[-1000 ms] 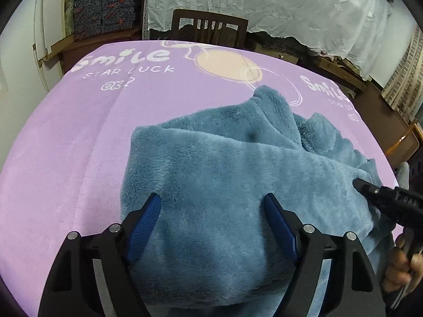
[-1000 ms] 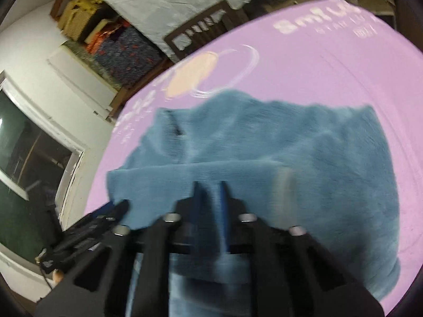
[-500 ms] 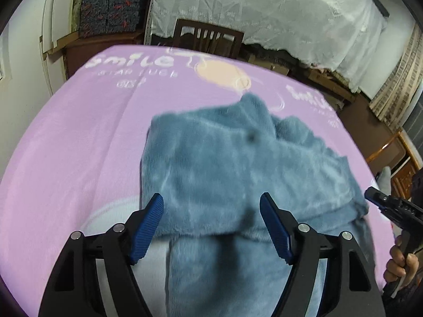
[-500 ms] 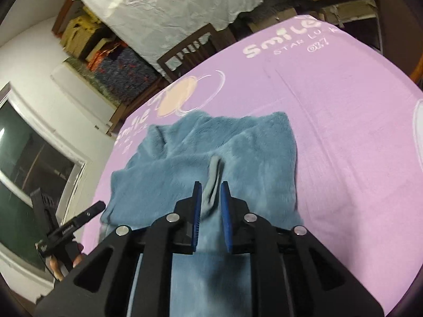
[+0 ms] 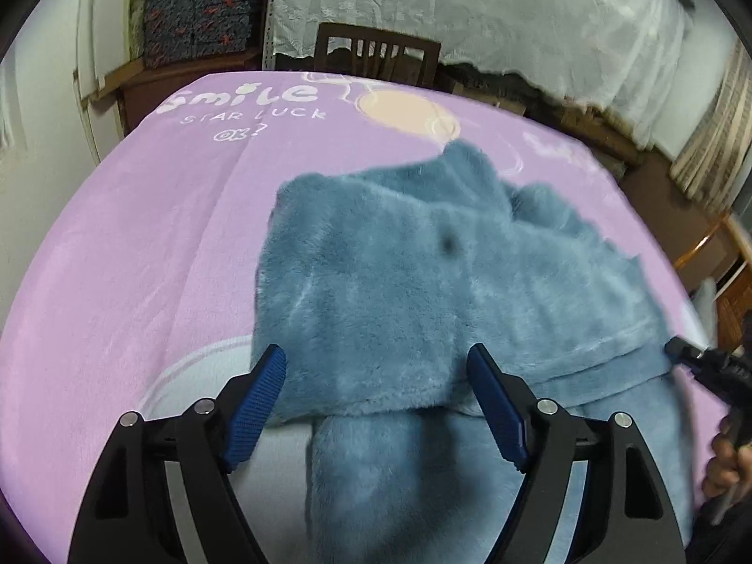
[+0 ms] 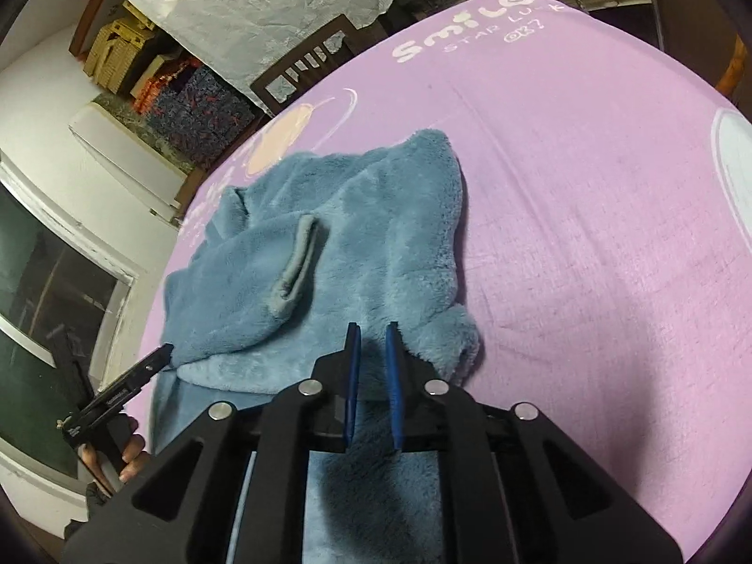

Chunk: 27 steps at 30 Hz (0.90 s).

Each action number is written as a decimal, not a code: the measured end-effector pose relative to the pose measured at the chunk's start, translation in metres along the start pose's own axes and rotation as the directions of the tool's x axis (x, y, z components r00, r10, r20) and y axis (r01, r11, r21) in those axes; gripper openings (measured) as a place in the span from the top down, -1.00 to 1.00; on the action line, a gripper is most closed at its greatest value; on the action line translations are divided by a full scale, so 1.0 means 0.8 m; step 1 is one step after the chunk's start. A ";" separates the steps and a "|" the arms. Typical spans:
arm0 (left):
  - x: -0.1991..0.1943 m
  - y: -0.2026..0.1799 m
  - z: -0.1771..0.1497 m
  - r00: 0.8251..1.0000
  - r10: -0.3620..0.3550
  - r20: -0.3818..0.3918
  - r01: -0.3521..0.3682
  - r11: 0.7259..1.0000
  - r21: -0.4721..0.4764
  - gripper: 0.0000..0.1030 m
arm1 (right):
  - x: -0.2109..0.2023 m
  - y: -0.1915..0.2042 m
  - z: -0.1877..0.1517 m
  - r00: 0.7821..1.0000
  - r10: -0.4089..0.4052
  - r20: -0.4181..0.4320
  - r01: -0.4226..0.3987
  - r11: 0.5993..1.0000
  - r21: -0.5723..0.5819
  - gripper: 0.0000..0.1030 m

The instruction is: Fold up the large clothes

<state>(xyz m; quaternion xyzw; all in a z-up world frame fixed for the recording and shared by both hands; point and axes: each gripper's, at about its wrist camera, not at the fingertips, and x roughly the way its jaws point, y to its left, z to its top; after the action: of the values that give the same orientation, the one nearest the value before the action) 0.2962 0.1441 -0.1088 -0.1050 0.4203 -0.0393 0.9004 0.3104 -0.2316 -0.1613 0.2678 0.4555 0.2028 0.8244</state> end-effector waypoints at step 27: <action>-0.063 0.008 -0.112 0.944 -0.290 -0.156 0.283 0.957 -0.067 -0.43 | -0.059 -0.014 -0.082 0.989 0.092 -0.114 -0.094 0.996 -0.007 0.09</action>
<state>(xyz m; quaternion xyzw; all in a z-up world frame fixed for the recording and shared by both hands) 0.1948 0.1443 -0.1284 -0.1810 0.4739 -0.1691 0.8450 0.2311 -0.2507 -0.1673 0.2718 0.4876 0.2587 0.7883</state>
